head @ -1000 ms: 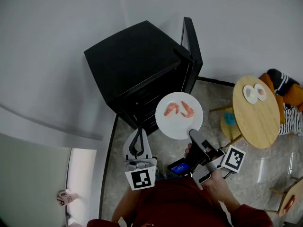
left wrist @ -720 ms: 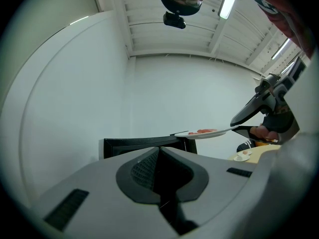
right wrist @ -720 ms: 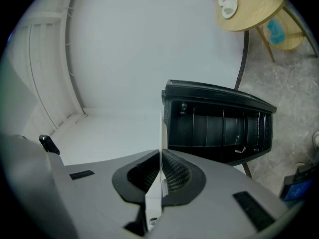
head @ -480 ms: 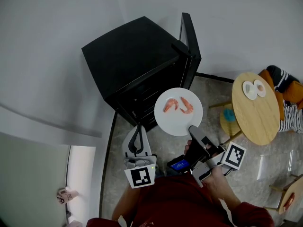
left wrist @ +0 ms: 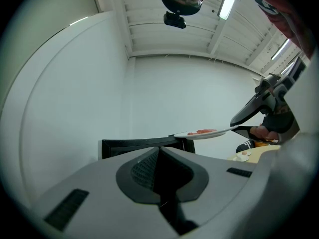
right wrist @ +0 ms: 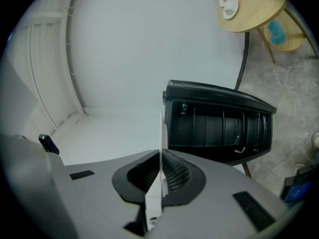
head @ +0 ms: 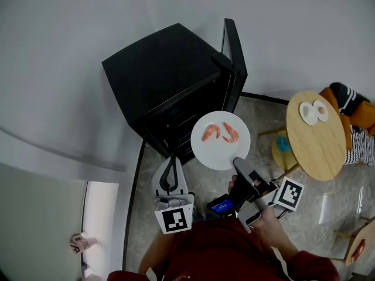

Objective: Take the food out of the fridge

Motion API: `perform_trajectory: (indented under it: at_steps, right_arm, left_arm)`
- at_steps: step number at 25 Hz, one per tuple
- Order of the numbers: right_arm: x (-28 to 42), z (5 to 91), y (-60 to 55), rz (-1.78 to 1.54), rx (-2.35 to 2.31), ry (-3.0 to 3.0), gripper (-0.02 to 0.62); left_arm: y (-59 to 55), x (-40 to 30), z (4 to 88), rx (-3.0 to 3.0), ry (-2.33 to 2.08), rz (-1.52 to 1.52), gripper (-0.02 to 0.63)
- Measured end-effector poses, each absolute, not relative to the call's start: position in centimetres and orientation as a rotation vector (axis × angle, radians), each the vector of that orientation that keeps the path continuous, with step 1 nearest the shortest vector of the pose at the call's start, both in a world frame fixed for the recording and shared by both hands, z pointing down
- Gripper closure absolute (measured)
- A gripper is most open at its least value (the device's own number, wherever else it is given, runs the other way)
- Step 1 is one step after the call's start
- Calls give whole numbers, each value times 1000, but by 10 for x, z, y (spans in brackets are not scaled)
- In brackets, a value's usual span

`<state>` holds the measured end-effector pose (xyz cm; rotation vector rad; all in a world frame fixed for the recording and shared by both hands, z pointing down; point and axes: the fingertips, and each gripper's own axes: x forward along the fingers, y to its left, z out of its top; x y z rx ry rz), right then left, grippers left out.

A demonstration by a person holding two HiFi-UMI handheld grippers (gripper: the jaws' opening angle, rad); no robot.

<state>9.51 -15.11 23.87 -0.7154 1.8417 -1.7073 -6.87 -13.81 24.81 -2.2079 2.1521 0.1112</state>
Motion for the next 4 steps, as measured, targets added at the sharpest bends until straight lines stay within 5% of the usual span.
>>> perform_trajectory:
  at_steps: [4]
  right_arm:
    - [95, 239, -151, -1709, -715, 1846, 563]
  left_arm:
    - [-138, -68, 248, -2208, 2151, 115, 592]
